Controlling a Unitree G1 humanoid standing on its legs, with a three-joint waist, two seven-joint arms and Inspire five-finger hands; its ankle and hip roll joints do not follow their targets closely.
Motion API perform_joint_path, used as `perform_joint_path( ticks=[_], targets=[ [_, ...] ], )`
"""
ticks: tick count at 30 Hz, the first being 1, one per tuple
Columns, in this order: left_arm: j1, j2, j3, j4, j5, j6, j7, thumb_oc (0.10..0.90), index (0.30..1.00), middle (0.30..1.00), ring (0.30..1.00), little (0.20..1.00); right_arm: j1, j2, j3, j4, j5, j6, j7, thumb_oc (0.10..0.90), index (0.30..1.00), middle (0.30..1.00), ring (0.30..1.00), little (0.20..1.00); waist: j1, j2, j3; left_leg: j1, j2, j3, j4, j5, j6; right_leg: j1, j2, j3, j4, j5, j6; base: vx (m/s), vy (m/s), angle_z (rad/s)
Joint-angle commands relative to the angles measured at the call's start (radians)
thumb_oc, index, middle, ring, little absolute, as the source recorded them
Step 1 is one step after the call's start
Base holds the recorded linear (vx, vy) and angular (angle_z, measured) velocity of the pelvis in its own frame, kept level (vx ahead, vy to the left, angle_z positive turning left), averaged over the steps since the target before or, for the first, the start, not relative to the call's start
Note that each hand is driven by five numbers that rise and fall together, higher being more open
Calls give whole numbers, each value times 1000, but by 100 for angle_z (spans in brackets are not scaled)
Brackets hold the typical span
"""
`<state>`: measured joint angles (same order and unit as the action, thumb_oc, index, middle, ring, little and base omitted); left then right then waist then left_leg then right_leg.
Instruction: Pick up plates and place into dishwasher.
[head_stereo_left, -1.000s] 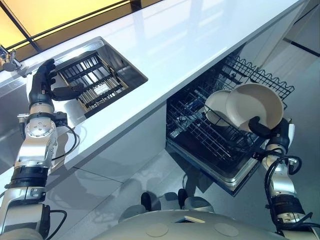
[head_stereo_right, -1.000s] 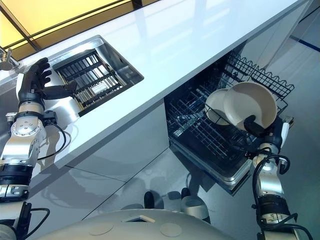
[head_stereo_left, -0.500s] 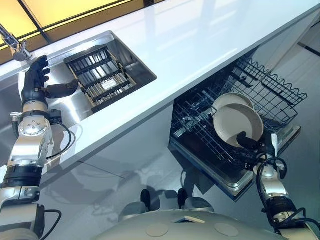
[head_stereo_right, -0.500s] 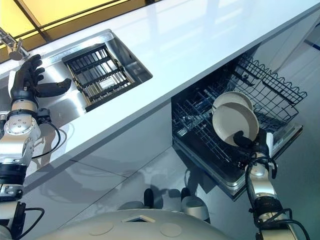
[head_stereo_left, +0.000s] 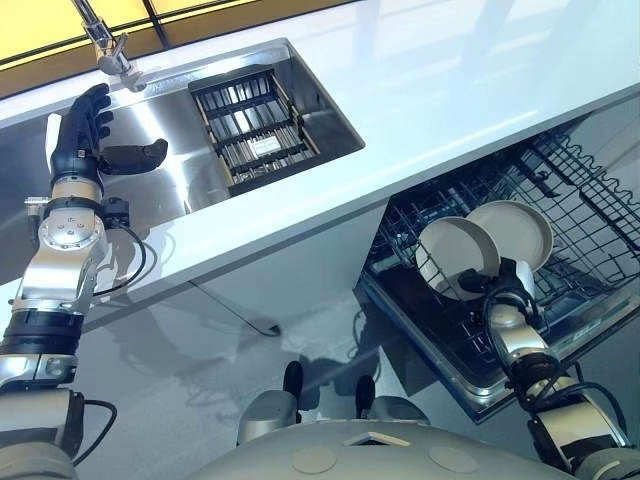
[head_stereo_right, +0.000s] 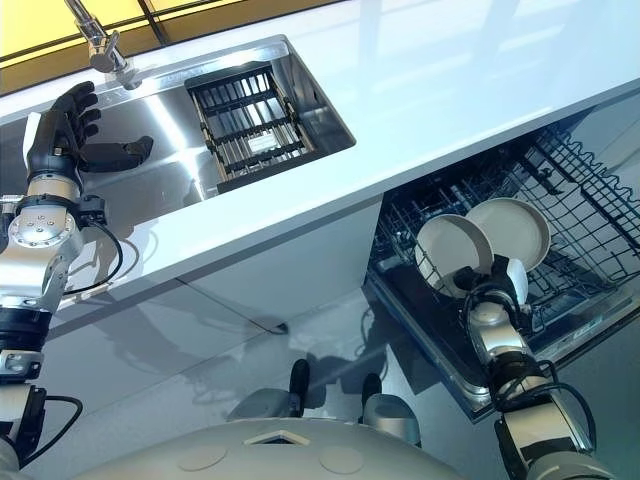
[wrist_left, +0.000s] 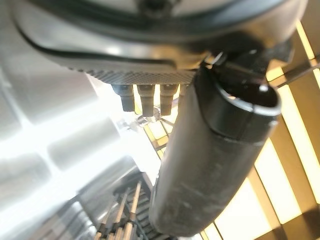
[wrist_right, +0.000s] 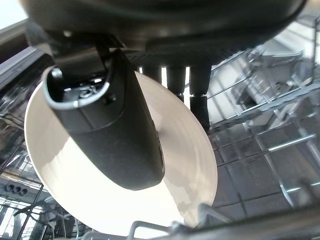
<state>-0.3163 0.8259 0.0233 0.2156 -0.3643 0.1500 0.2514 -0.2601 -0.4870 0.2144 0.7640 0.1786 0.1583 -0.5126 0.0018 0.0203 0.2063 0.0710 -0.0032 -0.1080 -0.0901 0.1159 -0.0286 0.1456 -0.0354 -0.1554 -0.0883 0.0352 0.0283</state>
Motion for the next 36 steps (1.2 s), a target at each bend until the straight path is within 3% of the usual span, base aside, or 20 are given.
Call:
perform_joint_path(
  ticks=[1, 4, 8, 13, 22, 30, 36],
  targets=[
    [-152, 62, -35, -68, 5, -86, 24, 800, 900, 900, 900, 900, -133, -58, 28, -157, -17, -87, -128, 800, 900, 900, 900, 900, 15, 57, -68, 7, -32, 64, 47, -107, 7, -91, 44, 6, 204, -133, 23, -21, 36, 6],
    [-149, 43, -36, -59, 9, -97, 28, 800, 900, 900, 900, 900, -131, -56, 13, -258, -63, -123, -188, 800, 900, 900, 900, 900, 3, 59, -67, 9, -34, 70, 46, -110, 9, -96, 44, 13, 207, -133, 25, -23, 38, 8],
    [-153, 35, -29, -56, 13, -89, 21, 800, 900, 900, 900, 900, -117, -63, -23, -326, -39, -169, -182, 800, 900, 900, 900, 900, -13, 56, -71, 16, -36, 86, 39, -113, 10, -97, 43, 19, 201, -128, 32, -5, 8, 1],
    [-144, 27, -17, -46, 23, -99, 20, 800, 900, 900, 900, 900, -98, -59, -79, -472, -61, -267, -229, 800, 900, 900, 900, 900, -36, 53, -75, 25, -39, 110, 33, -120, 15, -97, 45, 32, 193, -123, 38, -14, 5, -2],
    [-146, 47, 15, -16, 19, -118, 13, 800, 900, 900, 900, 900, -8, -69, -182, -575, -14, -335, -209, 800, 900, 900, 900, 900, -85, 50, -89, 44, -38, 163, 20, -125, 20, -100, 46, 45, 194, -121, 52, -28, 2, -16],
    [-64, 51, 102, -19, 38, -148, 6, 800, 900, 900, 900, 900, 163, 10, -299, -660, 137, -502, -86, 800, 900, 900, 900, 900, -126, 57, -92, 53, -37, 205, 16, -134, 26, -116, 46, 55, 215, -127, 66, -7, -2, -26],
    [-55, 82, 135, 4, 7, -137, 13, 800, 900, 900, 900, 900, 234, 71, -318, -448, 302, -508, 75, 800, 900, 900, 900, 900, -141, 63, -88, 53, -33, 221, 21, -137, 27, -124, 40, 45, 229, -134, 71, 3, -27, -22]
  ],
)
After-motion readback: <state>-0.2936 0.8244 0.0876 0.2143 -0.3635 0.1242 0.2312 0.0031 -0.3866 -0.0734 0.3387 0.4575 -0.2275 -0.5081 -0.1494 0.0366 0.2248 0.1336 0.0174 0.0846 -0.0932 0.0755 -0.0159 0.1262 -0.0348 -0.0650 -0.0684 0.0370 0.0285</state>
